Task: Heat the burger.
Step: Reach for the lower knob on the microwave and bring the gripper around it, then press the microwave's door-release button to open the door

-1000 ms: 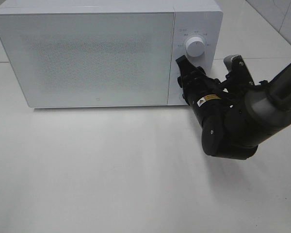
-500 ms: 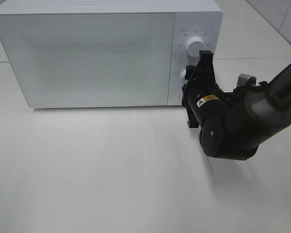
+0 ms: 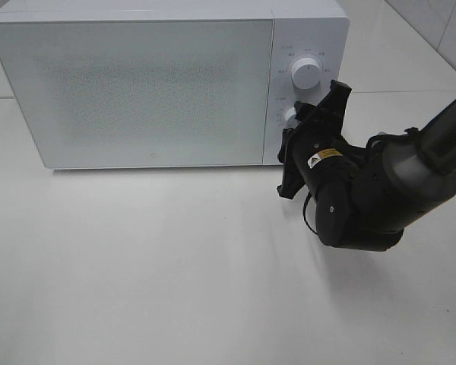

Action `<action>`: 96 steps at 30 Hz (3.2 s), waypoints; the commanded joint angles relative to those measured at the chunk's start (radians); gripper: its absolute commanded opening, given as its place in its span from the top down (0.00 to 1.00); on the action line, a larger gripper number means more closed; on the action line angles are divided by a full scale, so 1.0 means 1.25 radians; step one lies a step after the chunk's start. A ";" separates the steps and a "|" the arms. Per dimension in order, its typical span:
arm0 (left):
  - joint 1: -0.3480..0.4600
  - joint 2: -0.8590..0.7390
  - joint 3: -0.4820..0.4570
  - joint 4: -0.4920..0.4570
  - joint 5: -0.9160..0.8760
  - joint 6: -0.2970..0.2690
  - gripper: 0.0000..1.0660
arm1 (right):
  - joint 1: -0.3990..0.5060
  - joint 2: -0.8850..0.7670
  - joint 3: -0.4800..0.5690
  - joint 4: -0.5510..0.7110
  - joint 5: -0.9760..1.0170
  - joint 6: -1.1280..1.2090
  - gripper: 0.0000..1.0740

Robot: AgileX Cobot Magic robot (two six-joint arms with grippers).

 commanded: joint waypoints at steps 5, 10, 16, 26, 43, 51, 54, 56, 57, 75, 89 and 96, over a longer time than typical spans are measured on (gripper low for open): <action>0.003 -0.017 0.003 -0.007 -0.006 0.000 0.06 | 0.010 -0.015 -0.037 -0.178 -0.162 -0.006 1.00; 0.003 -0.017 0.003 -0.007 -0.006 0.000 0.06 | 0.010 -0.015 -0.037 -0.162 -0.162 -0.025 1.00; 0.003 -0.017 0.003 -0.007 -0.006 0.000 0.06 | 0.010 -0.015 -0.037 -0.150 -0.162 -0.062 0.94; 0.003 -0.017 0.003 -0.007 -0.006 0.000 0.06 | 0.010 -0.015 -0.037 -0.078 -0.154 -0.108 0.62; 0.003 -0.017 0.003 -0.007 -0.006 0.000 0.06 | 0.012 -0.015 -0.022 -0.037 -0.152 -0.161 0.39; 0.003 -0.017 0.003 -0.007 -0.006 0.000 0.06 | 0.012 -0.065 0.067 -0.070 -0.043 -0.198 0.38; 0.003 -0.017 0.003 -0.007 -0.006 0.000 0.06 | 0.012 -0.099 0.096 -0.118 0.018 -0.258 0.38; 0.003 -0.017 0.003 -0.007 -0.006 0.000 0.06 | 0.012 -0.125 0.116 -0.152 0.063 -0.299 0.38; 0.003 -0.017 0.003 -0.007 -0.006 0.000 0.06 | 0.012 -0.147 0.134 -0.177 0.102 -0.344 0.38; 0.003 -0.017 0.003 -0.007 -0.006 0.000 0.06 | 0.010 -0.362 0.193 -0.222 0.502 -1.013 0.39; 0.003 -0.017 0.003 -0.007 -0.006 0.000 0.06 | 0.010 -0.532 0.102 -0.231 1.038 -1.498 0.39; 0.003 -0.017 0.003 -0.007 -0.006 0.000 0.06 | 0.010 -0.638 0.074 -0.314 1.341 -1.516 0.39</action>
